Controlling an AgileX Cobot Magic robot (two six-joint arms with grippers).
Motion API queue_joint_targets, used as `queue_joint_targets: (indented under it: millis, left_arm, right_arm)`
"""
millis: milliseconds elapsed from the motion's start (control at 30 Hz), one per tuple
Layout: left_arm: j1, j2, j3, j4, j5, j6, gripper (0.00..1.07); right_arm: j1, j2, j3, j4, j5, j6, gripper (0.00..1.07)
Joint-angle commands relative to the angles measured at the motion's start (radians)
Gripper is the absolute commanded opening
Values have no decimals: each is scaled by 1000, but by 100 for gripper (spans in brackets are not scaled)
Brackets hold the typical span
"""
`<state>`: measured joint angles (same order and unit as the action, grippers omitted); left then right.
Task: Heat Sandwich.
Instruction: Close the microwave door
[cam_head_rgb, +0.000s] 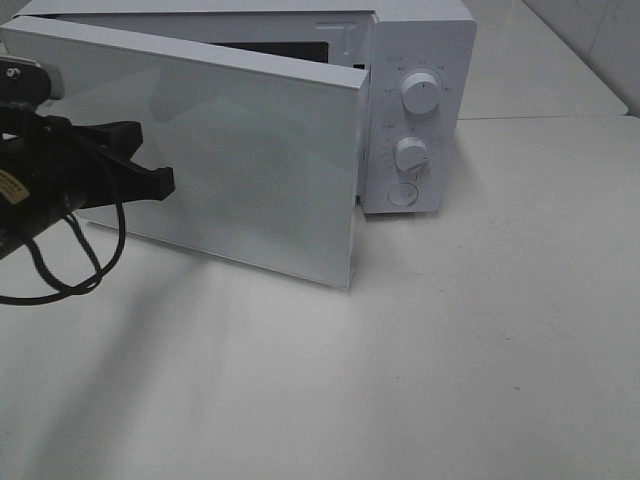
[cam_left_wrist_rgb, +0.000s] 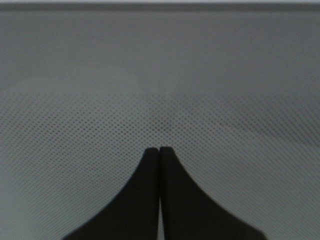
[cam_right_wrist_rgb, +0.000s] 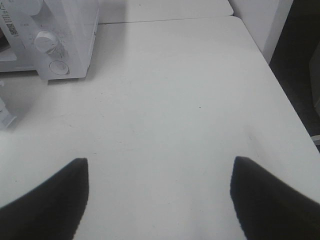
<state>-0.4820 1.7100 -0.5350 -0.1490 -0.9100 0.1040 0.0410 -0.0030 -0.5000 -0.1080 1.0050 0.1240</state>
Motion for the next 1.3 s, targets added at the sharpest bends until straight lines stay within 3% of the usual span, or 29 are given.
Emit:
queue_joint_targets:
  millis: [33,400,867,1100,1300]
  left_arm:
    - [-35,37,-52,-45,5,9,0]
    - [-107,161,-245,-108,52,39,0]
    - [-124,259,-464,-182,144,82,0]
    - [-124,291,-537,-217,169,117,0]
    - [-130,265,-525,-216,247,117,0]
  right_arm:
    - [-5,-29,1,-4,-6,-2,76]
    - [-5,-29,1,-4,-6,-2,76]
    - [-5,-29,1,-4,-6,-2,76]
    - [-5,-29,1,-4,-6,-2,76]
    - [-5,-29,1,-4,-6,-2,76]
